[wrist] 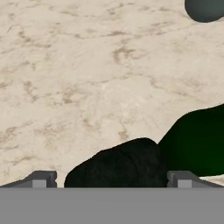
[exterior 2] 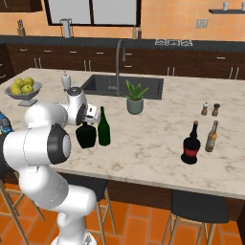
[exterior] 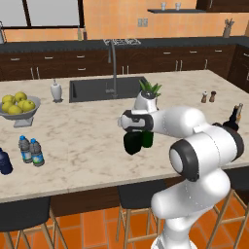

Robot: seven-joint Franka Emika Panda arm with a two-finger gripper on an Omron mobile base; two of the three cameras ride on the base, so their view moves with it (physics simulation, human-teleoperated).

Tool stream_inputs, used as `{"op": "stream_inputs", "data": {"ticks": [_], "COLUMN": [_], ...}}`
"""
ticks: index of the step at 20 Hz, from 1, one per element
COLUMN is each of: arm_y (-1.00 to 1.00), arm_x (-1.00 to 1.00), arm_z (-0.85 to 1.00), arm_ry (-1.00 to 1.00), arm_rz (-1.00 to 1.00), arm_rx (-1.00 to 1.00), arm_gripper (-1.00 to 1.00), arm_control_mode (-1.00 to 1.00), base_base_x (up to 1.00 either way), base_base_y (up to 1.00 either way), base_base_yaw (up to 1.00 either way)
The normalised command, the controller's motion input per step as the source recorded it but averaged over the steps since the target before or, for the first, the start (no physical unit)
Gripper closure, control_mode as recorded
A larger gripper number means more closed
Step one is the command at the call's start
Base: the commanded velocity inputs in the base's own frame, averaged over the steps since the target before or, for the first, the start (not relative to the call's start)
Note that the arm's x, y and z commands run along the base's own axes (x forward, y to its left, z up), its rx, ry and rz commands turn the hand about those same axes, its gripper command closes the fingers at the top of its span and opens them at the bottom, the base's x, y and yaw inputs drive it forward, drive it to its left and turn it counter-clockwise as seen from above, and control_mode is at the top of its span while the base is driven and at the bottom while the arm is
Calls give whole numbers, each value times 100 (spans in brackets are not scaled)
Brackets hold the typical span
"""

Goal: Move the plastic bottles in the middle to the plastics group, and the glass bottles in the middle to the glass group.

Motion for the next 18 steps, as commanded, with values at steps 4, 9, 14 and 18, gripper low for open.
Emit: {"op": "stream_inputs", "data": {"ticks": [4, 9, 14, 18], "arm_y": [-1, 0, 0, -5], "arm_x": [4, 2, 0, -17], "arm_z": [0, 0, 0, 0], "arm_ry": [0, 0, 0, 0], "arm_rz": [0, -1, 0, -1], "arm_rx": [0, 0, 0, 0], "arm_gripper": [-100, 100, 100, 100], "arm_control_mode": [-100, -100, -100, -100], "base_base_x": [0, 0, 0, 0], "base_base_y": [0, 0, 0, 0], "base_base_yaw": [0, 0, 0, 0]}}
